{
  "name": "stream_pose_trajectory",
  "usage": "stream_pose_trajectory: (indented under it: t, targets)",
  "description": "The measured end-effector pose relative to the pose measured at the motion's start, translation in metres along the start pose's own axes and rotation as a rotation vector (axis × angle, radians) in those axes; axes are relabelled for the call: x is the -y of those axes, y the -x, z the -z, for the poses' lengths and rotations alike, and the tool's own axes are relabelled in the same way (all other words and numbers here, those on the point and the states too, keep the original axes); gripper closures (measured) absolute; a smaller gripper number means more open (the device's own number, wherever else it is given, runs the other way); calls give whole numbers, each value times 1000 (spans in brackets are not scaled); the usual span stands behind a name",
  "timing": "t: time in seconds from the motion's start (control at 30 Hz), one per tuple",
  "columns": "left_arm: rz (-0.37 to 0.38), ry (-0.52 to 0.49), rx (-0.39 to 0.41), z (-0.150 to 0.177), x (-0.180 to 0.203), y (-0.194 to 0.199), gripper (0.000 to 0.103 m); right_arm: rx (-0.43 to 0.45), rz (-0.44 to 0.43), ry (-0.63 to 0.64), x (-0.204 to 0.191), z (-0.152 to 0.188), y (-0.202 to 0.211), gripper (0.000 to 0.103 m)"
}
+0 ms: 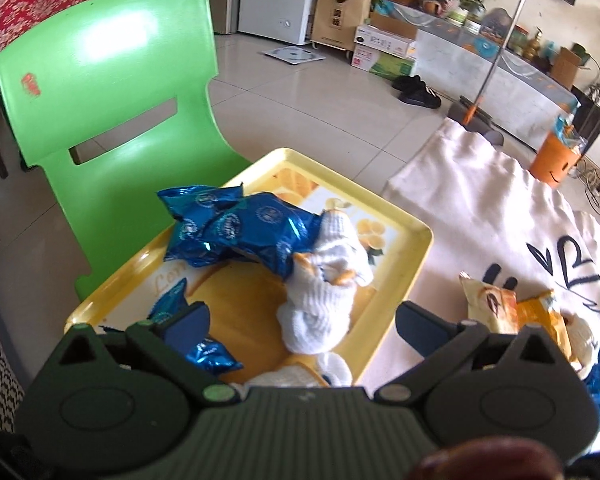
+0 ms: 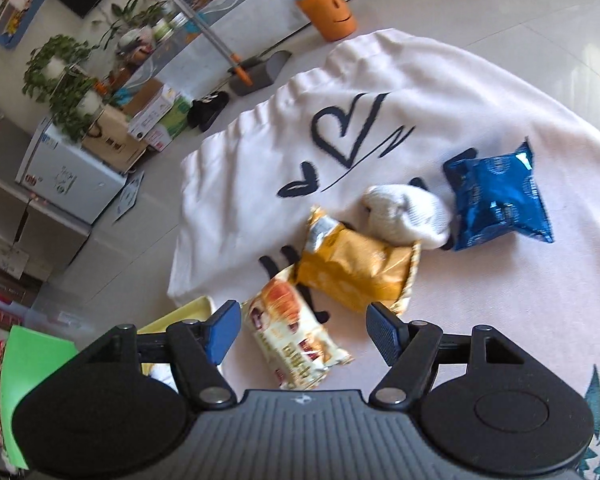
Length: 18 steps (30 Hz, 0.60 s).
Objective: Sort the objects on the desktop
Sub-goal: 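Move both tools back from the tray over the remaining snacks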
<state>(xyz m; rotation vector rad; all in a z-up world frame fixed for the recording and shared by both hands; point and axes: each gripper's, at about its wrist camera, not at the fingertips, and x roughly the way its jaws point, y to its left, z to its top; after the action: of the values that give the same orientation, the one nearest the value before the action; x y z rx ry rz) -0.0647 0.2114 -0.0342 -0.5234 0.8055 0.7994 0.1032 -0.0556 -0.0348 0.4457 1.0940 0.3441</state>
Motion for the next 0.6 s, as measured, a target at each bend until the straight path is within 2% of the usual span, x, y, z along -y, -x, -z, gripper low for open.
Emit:
stream_pose_trajectory:
  t: [0.23,0.6]
  targets:
    - [45,-48,-52,13,22,-2,1,6,57,-84,34,-17,11,32]
    - [98,-104,-163,34,61,-9,1,38,80,-190,79,-39,31,31]
